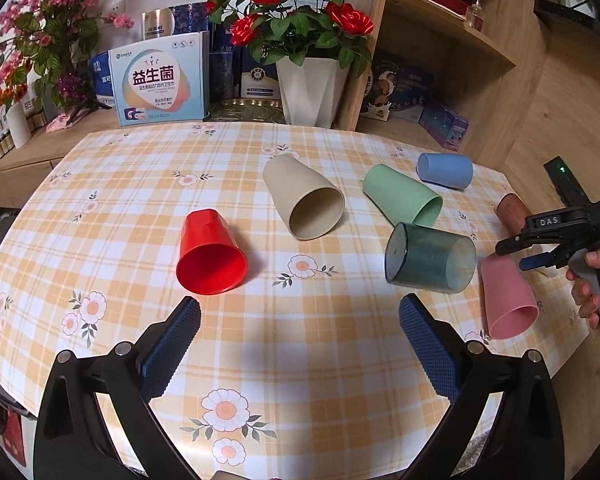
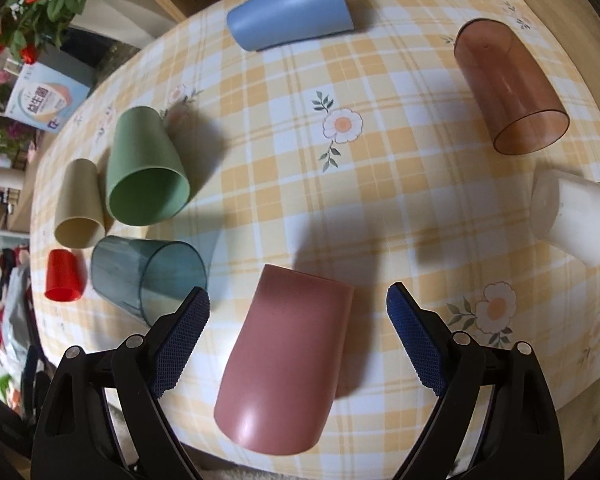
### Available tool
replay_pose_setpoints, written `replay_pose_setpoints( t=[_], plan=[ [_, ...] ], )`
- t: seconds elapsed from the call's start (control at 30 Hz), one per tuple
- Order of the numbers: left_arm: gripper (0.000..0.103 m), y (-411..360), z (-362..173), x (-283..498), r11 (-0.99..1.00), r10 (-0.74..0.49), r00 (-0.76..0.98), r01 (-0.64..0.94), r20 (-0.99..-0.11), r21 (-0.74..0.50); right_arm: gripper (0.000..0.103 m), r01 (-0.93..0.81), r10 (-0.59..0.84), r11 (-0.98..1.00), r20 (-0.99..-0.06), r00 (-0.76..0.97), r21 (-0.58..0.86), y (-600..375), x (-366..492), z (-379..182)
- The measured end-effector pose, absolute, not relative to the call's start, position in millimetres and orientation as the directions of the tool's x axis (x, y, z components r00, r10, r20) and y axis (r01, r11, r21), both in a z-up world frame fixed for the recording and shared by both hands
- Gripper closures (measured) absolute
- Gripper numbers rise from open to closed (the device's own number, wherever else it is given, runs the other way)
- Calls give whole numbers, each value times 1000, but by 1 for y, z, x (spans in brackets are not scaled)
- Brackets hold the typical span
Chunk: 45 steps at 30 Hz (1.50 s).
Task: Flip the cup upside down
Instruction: 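Close the right tool around the pink cup on the table, then lift the pink cup with the right tool and turn its rim downward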
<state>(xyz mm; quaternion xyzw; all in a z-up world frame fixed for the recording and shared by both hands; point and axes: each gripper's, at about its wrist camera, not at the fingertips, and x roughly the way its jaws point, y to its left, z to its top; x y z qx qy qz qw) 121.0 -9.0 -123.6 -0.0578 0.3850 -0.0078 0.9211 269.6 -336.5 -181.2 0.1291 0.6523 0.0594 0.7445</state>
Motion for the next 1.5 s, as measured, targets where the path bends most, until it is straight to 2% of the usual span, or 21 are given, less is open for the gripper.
replay_pose_setpoints(
  t=[0.03, 0.07, 0.3, 0.4, 0.5, 0.9, 1.17, 1.5],
  plan=[
    [6, -9, -125, 121, 993, -61, 702, -28, -709, -113, 18, 83, 254, 960, -957, 138, 267, -336, 270, -183],
    [6, -10, -126, 121, 993, -64, 701, -26, -711, -114, 28, 86, 252, 961, -959, 133, 265, -336, 271, -185],
    [6, -15, -134, 123, 993, -75, 684, -17, -725, -119, 30, 104, 259, 957, -960, 105, 270, -332, 273, -200],
    [6, -16, -135, 123, 993, -78, 681, -16, -728, -121, 35, 106, 260, 957, -961, 91, 269, -330, 273, -205],
    [6, -17, -137, 124, 992, -80, 673, -16, -735, -122, 46, 108, 268, 955, -960, 86, 276, -330, 272, -208],
    [6, -19, -140, 122, 992, -67, 670, -35, -740, -122, 47, 75, 325, 933, -916, 235, 351, -346, 236, -189],
    [6, -23, -139, 118, 991, -58, 682, -52, -729, -126, 47, -74, 273, 961, -865, 420, 267, -342, 185, -164],
    [6, -35, -135, 114, 992, -63, 695, -37, -716, -123, 48, -63, 217, 973, -788, 576, 222, -375, 140, -138]
  ],
)
